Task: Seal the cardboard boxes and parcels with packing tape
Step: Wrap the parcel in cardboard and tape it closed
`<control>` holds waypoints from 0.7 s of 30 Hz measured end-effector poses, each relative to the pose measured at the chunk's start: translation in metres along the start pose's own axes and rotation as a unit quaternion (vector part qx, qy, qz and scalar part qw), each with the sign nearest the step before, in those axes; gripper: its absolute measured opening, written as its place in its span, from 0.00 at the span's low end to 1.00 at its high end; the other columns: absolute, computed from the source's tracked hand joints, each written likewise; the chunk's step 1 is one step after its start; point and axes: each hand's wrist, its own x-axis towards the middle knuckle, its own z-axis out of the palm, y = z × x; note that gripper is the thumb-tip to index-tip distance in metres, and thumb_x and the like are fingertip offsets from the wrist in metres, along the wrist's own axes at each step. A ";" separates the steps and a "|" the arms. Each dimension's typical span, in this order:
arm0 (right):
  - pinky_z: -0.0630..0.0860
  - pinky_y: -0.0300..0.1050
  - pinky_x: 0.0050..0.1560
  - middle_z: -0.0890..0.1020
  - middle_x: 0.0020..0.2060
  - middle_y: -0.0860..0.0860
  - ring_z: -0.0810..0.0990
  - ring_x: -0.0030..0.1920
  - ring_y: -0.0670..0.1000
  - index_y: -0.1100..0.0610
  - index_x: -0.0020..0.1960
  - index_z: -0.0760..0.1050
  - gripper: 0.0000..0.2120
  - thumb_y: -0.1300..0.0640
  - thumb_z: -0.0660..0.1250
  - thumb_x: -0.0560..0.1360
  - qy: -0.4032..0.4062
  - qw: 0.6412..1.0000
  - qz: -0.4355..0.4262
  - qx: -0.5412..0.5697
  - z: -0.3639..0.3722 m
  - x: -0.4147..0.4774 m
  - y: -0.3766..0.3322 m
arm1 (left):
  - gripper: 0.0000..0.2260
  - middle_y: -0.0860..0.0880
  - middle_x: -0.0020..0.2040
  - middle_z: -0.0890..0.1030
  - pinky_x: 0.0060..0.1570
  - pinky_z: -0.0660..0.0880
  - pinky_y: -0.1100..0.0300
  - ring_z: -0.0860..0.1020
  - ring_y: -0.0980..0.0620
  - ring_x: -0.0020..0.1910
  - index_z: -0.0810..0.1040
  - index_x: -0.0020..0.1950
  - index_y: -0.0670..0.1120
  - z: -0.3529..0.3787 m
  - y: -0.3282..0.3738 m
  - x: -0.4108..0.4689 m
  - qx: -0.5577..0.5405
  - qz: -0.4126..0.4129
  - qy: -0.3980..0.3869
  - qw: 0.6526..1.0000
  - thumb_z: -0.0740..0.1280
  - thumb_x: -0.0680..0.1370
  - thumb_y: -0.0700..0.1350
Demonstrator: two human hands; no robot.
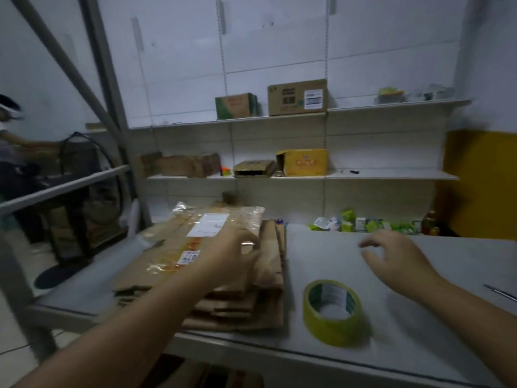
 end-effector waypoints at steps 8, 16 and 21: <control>0.77 0.44 0.41 0.80 0.39 0.49 0.80 0.41 0.49 0.54 0.44 0.78 0.09 0.49 0.65 0.77 -0.233 0.965 0.015 0.121 0.081 0.046 -0.161 | 0.28 0.48 0.63 0.75 0.53 0.73 0.58 0.74 0.51 0.54 0.68 0.69 0.48 -0.043 -0.146 0.000 -0.020 -0.284 -0.046 0.958 0.68 0.73 0.59; 0.70 0.38 0.31 0.81 0.38 0.50 0.79 0.37 0.49 0.55 0.46 0.77 0.07 0.51 0.70 0.74 -0.227 0.909 0.196 0.291 0.124 0.056 -0.166 | 0.23 0.57 0.40 0.70 0.34 0.67 0.65 0.69 0.60 0.39 0.72 0.63 0.48 -0.025 -0.161 0.000 -0.099 -0.297 -0.046 0.949 0.71 0.72 0.57; 0.78 0.46 0.40 0.80 0.47 0.55 0.81 0.45 0.53 0.56 0.55 0.71 0.15 0.56 0.73 0.72 -0.169 0.857 0.247 0.420 0.130 0.064 -0.172 | 0.34 0.50 0.58 0.75 0.47 0.71 0.60 0.72 0.54 0.50 0.68 0.71 0.47 -0.023 -0.168 -0.003 -0.082 -0.312 -0.057 0.945 0.68 0.70 0.64</control>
